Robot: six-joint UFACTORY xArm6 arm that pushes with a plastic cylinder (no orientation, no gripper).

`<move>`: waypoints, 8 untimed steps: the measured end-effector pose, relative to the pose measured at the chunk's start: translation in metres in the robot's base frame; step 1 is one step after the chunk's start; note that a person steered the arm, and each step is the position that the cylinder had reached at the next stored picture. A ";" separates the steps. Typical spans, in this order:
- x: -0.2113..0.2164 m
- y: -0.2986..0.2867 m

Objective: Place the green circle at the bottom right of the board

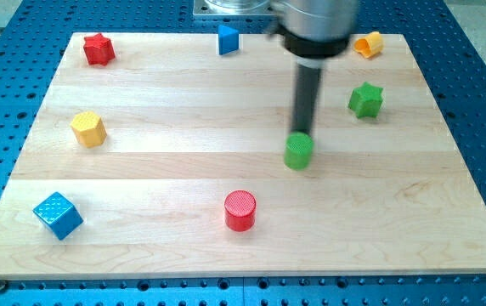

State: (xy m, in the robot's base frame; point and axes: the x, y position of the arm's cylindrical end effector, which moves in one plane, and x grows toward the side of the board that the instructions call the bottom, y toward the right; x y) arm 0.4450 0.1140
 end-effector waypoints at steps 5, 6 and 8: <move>0.020 -0.016; 0.056 -0.076; 0.062 -0.015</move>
State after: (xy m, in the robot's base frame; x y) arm 0.5075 0.0991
